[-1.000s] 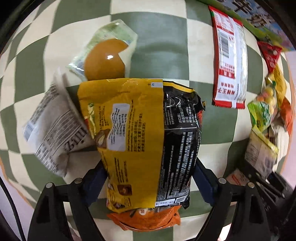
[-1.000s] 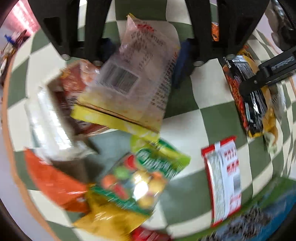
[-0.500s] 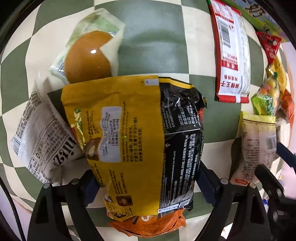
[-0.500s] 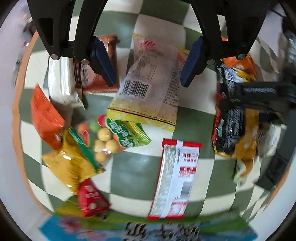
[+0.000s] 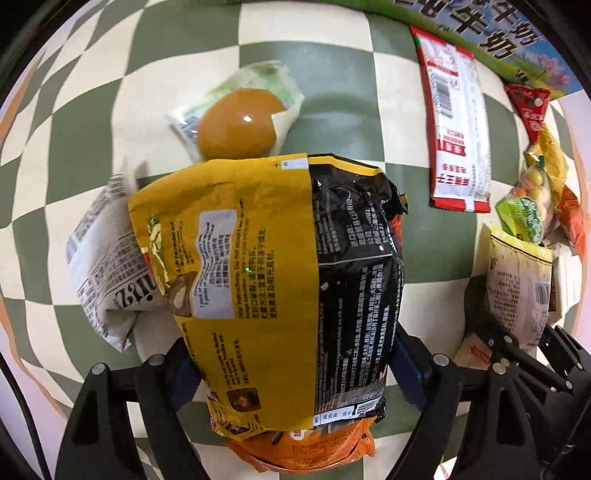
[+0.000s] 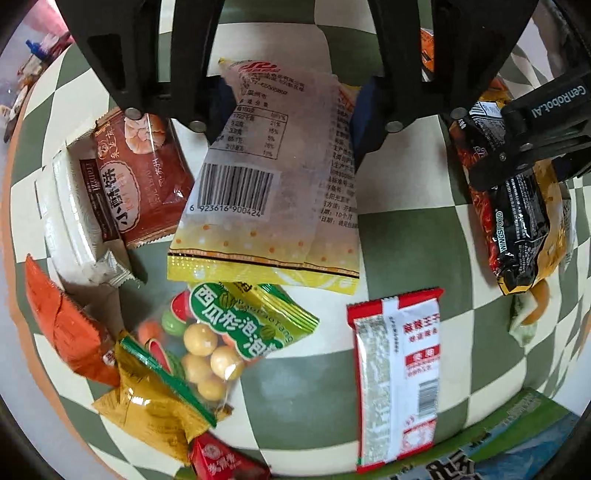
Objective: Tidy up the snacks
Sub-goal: 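Lift both packs and carry them toward the cardboard box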
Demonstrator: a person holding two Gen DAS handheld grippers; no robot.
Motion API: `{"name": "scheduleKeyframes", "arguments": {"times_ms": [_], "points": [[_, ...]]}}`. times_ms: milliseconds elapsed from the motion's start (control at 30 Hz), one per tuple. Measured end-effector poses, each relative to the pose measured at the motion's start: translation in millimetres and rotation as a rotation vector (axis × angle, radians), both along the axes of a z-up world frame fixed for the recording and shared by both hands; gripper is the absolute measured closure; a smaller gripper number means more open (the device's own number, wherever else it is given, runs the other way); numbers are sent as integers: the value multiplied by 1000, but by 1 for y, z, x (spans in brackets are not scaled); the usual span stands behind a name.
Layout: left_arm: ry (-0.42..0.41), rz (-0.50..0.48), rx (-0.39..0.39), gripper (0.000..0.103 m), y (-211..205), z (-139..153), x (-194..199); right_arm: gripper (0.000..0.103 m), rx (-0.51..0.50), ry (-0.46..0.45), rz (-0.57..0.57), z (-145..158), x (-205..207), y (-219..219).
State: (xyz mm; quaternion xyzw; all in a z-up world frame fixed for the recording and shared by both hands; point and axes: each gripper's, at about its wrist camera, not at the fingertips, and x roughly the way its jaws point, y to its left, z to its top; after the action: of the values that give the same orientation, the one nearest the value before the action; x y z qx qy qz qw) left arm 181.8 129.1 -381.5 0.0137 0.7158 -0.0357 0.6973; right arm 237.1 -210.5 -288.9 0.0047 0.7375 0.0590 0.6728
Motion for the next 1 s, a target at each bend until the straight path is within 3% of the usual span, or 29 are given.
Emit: {"name": "scheduleKeyframes", "arguments": {"times_ms": [100,233,267,333,533,600,800,900,967,1000], "points": [[-18,6,-27,18,8,6,-13,56,18,-44,21,31,-15,-28],[-38,14,-62,18,29,24,-37,56,91,-90,28,49,-28,-42],[-45,16,-72,18,34,28,-41,56,110,-102,31,71,-24,-31],[-58,21,-92,18,40,36,-47,57,148,-128,36,86,-27,-38],[-128,28,-143,18,66,68,-34,57,272,-192,36,135,-17,-62],[-157,33,-159,18,69,93,-29,57,303,-212,41,161,2,-77],[-235,30,-230,18,60,162,14,57,407,-292,72,202,63,-82],[-263,21,-233,18,42,180,65,57,462,-324,80,222,111,-88],[-266,29,-222,18,32,191,106,57,479,-343,87,216,148,-80],[-265,32,-215,18,21,183,126,57,481,-348,95,215,166,-79]]}}
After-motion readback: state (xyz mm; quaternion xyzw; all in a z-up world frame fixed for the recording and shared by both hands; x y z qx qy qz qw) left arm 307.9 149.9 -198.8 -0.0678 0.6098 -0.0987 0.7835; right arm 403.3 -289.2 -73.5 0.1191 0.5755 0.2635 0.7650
